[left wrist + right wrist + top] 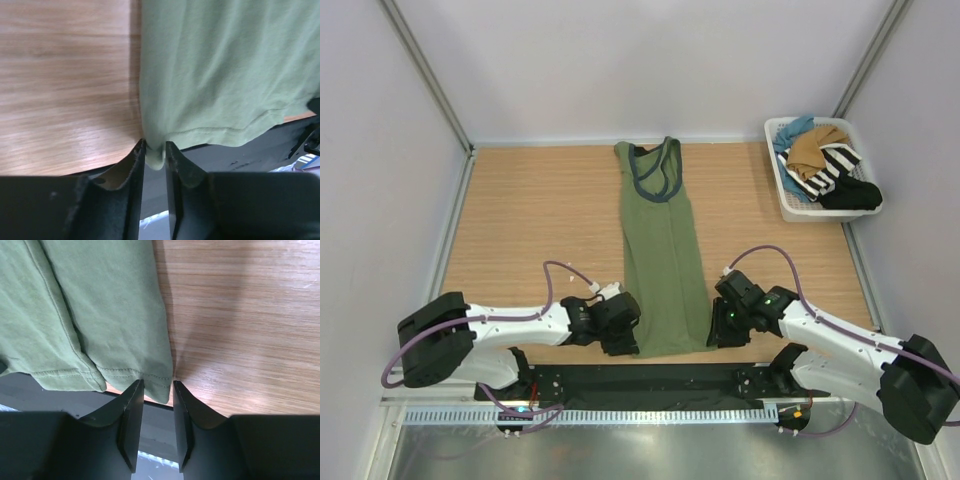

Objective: Fold and stack the tank tops
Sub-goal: Fold the tank top

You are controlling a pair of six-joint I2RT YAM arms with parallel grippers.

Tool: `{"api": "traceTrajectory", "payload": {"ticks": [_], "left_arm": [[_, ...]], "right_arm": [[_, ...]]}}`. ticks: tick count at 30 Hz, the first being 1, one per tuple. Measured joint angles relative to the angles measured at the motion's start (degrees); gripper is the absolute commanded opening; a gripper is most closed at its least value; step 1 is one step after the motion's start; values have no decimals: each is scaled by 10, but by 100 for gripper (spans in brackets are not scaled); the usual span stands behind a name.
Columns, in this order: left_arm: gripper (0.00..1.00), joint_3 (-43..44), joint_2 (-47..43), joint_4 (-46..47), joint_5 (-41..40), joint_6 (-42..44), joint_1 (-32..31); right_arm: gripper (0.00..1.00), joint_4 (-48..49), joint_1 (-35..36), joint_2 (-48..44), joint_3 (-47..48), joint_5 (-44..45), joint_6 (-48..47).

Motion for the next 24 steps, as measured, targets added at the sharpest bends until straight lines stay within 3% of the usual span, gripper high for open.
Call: {"api": "traceTrajectory", "payload": {"ticks": [4,7,8,9,11,12,19,24], "left_arm": [[29,-15,-7,-4,-2,-5,-6],[28,-15,-9,-4,-3,-10,-7],[26,-15,-9,-4,-4,-11,-7],[16,-15,-9,-4,-4,-12,-7],[2,-15,-8,-4,-5,-15,-7],[0,-15,-7,-4,-5,-16,-8],[0,-8,-10,-20,-13,-13,-15],[0,18,-45,-46,-13,-10,-12]], "right_arm": [[36,4,0,-1,0,0,-2],[29,7,0,-1,0,0,-5],[26,9,0,0,0,-1,-5],[16,10,0,0,0,-1,-6],[5,15,0,5,0,-3,-8],[1,16,0,5,-1,-4,-8],[1,-14,0,-22,15,-5,-9],[1,-59,0,-35,102,5,-23]]}}
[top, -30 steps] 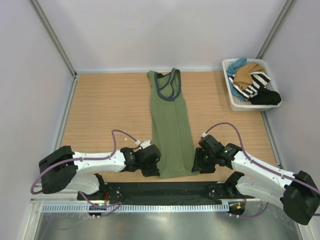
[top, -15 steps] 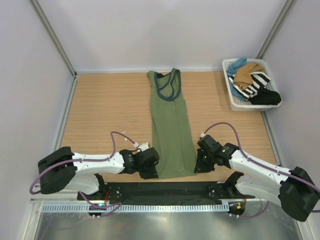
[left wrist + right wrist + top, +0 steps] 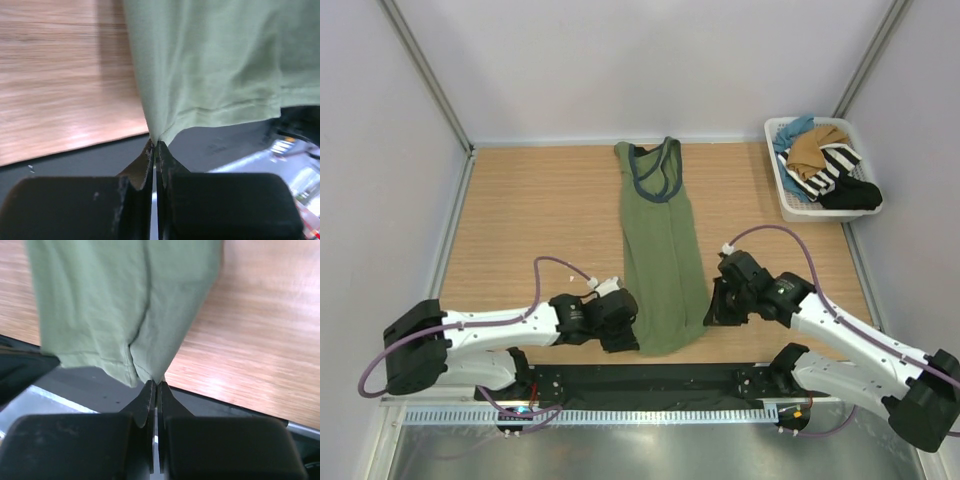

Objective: Fold and stack the tank tops
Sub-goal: Fold the tank top

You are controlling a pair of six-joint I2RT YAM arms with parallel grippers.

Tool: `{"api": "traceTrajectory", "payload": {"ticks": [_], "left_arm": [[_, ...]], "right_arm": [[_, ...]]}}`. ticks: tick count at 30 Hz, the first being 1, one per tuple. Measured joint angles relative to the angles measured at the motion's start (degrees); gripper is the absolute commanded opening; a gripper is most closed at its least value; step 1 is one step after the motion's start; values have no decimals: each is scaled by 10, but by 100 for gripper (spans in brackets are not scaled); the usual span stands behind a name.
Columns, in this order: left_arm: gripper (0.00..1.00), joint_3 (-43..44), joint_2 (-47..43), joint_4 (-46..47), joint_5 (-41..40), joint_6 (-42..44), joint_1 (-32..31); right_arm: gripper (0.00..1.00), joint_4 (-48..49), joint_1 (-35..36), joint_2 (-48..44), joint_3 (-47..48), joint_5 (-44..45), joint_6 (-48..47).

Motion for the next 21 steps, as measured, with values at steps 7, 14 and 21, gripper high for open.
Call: {"api": "traceTrajectory", "payload": {"ticks": [7,14,21], "left_arm": [[0,28,-67,5,39,36,105],[0,106,-16,-33,77,121,236],[0,219,103,-49,116,203,329]], "right_arm": [[1,-22,-4,51,97,48,-43],[1,-17,-65,174,183,63,-101],[1,1,-136,304,315,48,-152]]}}
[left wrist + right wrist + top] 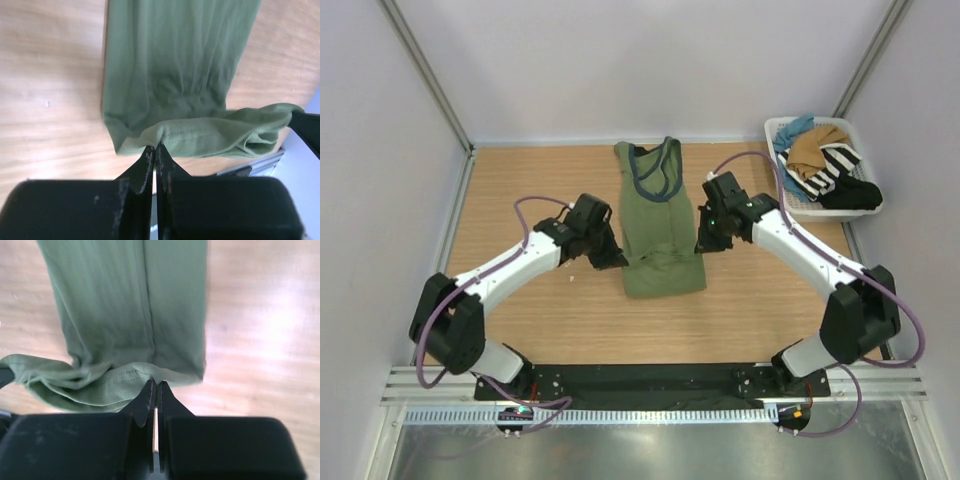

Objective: Fold and stack the tank tops
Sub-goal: Fold the tank top

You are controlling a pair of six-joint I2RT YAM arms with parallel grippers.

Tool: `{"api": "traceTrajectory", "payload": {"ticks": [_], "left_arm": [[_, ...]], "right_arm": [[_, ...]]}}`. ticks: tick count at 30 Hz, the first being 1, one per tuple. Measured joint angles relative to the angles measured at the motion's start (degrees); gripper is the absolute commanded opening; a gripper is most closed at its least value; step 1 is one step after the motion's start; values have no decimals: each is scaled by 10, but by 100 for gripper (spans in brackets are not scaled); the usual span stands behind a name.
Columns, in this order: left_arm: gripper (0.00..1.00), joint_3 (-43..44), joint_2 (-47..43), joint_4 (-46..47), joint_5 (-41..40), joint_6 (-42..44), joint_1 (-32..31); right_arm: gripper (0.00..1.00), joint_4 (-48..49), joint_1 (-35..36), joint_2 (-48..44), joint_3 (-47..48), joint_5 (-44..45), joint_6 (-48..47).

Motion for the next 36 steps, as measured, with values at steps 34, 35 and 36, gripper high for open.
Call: {"api": "traceTrajectory", "payload": {"ticks": [34,35,36], "left_arm": [[0,337,266,-72,19,143,96],[0,343,267,-71,19,144,98],[0,349,268,-71,19,144,100]], "right_arm": [[1,-33,-89,295,344,-9,-33],[1,-35,-90,298,351,-9,-33],[1,-35,-91,301,356,-9,-33]]}}
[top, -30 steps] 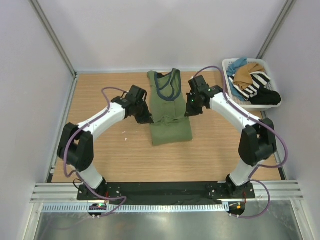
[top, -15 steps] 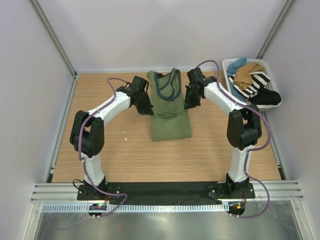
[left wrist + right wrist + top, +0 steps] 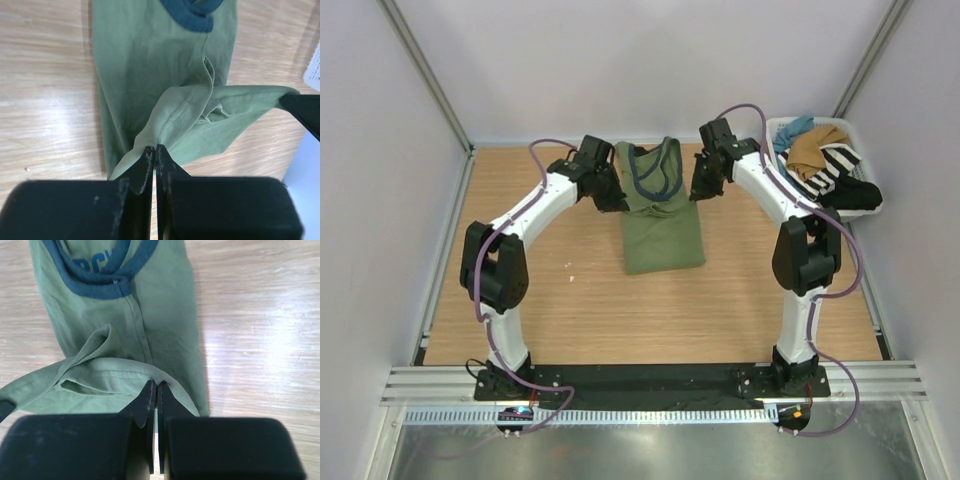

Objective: Fold and stack the tank tops
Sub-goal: Fold the tank top

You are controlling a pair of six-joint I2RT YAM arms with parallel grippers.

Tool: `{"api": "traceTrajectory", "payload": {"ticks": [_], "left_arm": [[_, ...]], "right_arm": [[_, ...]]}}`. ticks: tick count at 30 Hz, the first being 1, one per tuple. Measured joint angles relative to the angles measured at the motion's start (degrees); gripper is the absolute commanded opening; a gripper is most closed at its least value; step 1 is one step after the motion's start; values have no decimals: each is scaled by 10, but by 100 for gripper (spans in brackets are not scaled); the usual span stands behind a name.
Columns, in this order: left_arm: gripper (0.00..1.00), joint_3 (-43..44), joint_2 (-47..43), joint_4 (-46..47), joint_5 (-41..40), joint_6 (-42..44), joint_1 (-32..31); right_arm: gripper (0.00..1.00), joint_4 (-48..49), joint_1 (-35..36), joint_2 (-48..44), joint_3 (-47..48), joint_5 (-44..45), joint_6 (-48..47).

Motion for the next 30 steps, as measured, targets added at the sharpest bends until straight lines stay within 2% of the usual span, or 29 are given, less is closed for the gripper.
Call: {"api": "traceTrajectory", "payload": {"ticks": [6,7,8,10,11,13,14,16,17,20,27,28,30], "left_arm": [[0,52,43,1,-9,12,9],[0,63,57,2,-9,12,11],[6,72,72,5,-9,12,12],[23,83,102,7,-8,14,17],[43,90,119,10,-7,16,19],[56,100,150,10,-5,17,26],[64,104,165,11,-4,21,30],[67,102,177,10,-4,25,37],[73,98,177,10,-5,26,39],[74,67,149,28,-10,31,44],[72,-91,-32,66,-24,39,34],[69,-113,-57,76,-24,38,28],[67,-156,-92,96,-21,36,9]], "right_arm": [[5,-3,-6,61,64,2,2],[9,-1,-7,72,71,2,2],[25,1,-9,83,76,2,4],[45,4,-13,106,85,4,10],[61,5,-14,118,91,6,12],[67,8,-18,137,99,11,13],[69,11,-18,143,99,16,14],[71,25,-20,144,83,26,17],[71,35,-21,138,69,31,17],[70,72,-26,99,-4,36,17],[70,140,-33,-67,-194,-12,16],[65,154,-33,-85,-217,-24,16],[61,173,-33,-104,-253,-46,15]]}}
